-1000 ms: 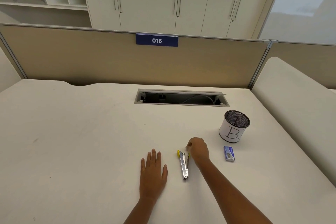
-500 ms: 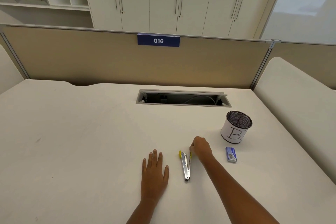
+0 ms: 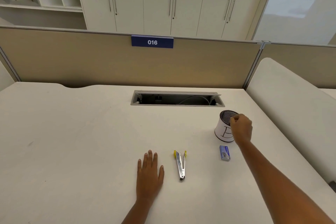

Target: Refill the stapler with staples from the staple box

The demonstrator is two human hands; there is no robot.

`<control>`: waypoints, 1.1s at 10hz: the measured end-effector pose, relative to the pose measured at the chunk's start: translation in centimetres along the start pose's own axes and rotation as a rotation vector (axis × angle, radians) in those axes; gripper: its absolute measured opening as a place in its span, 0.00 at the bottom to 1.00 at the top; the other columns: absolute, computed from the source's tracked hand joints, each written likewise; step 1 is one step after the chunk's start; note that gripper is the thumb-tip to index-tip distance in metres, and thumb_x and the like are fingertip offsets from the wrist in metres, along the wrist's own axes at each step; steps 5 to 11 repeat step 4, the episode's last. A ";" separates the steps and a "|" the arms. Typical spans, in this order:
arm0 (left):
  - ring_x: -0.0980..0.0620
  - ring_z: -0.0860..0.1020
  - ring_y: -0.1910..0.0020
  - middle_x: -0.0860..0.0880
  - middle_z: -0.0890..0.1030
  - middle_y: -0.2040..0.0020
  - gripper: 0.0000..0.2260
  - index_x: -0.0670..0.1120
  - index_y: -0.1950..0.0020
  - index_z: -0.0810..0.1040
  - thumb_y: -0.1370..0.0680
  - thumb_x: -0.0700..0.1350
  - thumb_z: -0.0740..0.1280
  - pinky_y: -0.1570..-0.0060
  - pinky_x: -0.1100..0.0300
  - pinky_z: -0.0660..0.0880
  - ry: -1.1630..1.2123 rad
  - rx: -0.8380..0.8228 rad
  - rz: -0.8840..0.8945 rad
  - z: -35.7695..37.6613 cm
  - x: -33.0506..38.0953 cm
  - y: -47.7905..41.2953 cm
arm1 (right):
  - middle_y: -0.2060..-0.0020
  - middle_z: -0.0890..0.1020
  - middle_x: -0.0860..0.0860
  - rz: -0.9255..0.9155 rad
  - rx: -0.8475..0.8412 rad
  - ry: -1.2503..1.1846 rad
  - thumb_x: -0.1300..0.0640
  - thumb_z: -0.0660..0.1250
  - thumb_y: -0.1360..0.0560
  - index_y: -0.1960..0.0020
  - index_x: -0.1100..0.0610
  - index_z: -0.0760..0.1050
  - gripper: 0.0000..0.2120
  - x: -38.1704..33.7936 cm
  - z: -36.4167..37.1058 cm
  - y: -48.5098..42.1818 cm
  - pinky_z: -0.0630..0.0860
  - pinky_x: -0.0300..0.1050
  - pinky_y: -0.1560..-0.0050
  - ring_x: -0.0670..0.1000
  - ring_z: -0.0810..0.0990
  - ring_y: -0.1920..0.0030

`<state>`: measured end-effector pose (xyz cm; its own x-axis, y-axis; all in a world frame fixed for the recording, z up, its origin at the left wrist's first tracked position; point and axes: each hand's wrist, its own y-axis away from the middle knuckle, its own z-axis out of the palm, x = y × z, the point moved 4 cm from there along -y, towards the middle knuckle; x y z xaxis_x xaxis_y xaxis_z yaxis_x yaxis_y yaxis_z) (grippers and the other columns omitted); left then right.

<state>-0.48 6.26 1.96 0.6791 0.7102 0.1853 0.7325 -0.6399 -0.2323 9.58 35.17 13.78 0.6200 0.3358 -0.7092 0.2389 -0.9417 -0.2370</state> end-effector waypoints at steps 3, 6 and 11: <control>0.43 0.83 0.48 0.41 0.83 0.45 0.37 0.40 0.47 0.83 0.20 0.52 0.34 0.28 0.63 0.35 -0.016 0.096 -0.027 0.3 -0.3 -0.3 | 0.53 0.82 0.68 0.098 -0.034 -0.127 0.67 0.58 0.26 0.49 0.69 0.78 0.12 1.0 -0.6 -1.0 0.75 0.53 0.46 0.66 0.79 0.51; 0.43 0.83 0.48 0.40 0.83 0.45 0.38 0.40 0.47 0.83 0.20 0.52 0.34 0.28 0.62 0.36 -0.007 0.126 -0.021 0.2 -0.1 -0.4 | 0.53 0.82 0.66 0.041 0.038 -0.175 0.65 0.60 0.25 0.50 0.68 0.77 0.10 1.0 -0.3 0.7 0.74 0.51 0.48 0.64 0.79 0.51; 0.43 0.83 0.48 0.40 0.83 0.45 0.38 0.40 0.47 0.83 0.20 0.52 0.34 0.28 0.62 0.36 -0.007 0.126 -0.021 0.2 -0.1 -0.4 | 0.53 0.82 0.66 0.041 0.038 -0.175 0.65 0.60 0.25 0.50 0.68 0.77 0.10 1.0 -0.3 0.7 0.74 0.51 0.48 0.64 0.79 0.51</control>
